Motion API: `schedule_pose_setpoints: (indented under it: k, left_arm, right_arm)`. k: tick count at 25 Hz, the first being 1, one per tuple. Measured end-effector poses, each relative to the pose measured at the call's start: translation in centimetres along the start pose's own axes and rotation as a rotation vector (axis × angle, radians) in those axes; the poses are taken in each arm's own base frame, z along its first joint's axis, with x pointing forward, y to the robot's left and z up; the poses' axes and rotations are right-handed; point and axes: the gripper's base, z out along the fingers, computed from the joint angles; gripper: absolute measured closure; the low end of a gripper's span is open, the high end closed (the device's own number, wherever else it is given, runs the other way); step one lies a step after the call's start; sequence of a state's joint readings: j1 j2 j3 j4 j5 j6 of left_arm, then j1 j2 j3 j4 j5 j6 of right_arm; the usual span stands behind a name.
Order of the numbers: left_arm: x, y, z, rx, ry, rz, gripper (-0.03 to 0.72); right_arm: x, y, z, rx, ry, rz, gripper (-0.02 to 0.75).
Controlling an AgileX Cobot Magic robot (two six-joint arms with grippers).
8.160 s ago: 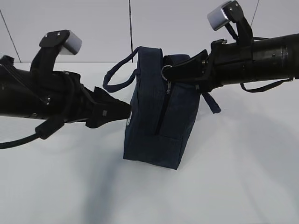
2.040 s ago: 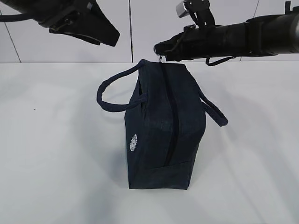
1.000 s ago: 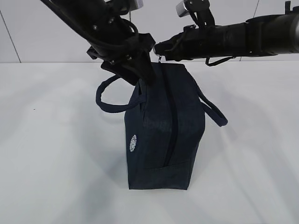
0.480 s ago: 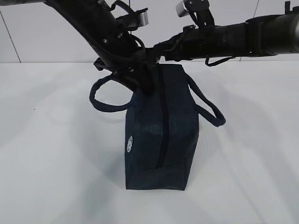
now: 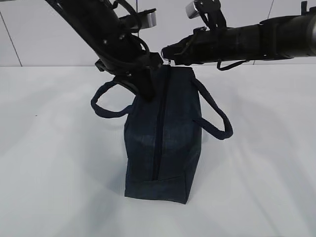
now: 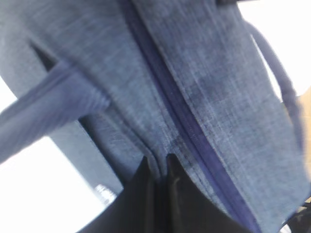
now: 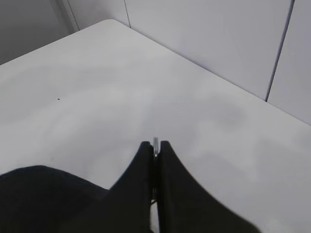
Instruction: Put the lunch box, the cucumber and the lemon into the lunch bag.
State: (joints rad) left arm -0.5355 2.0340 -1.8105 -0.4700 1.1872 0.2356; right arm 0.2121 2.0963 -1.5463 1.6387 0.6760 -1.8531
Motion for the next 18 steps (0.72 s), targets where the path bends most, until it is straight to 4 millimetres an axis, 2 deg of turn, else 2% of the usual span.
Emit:
schedule_pose_setpoints:
  k: [12, 18]
  left_arm:
    - [0.7, -2.2, -5.3, -0.039, -0.084, 0.067, 0.697]
    - [1.4, -3.5, -7.9, -0.032, -0.129, 0.091, 0.697]
  right_arm:
    - [0.2, -1.6, -1.6, -0.020, -0.024, 0.050, 0.737]
    - [-0.1, -1.7, -1.7, -0.028, -0.038, 0.063, 0.737]
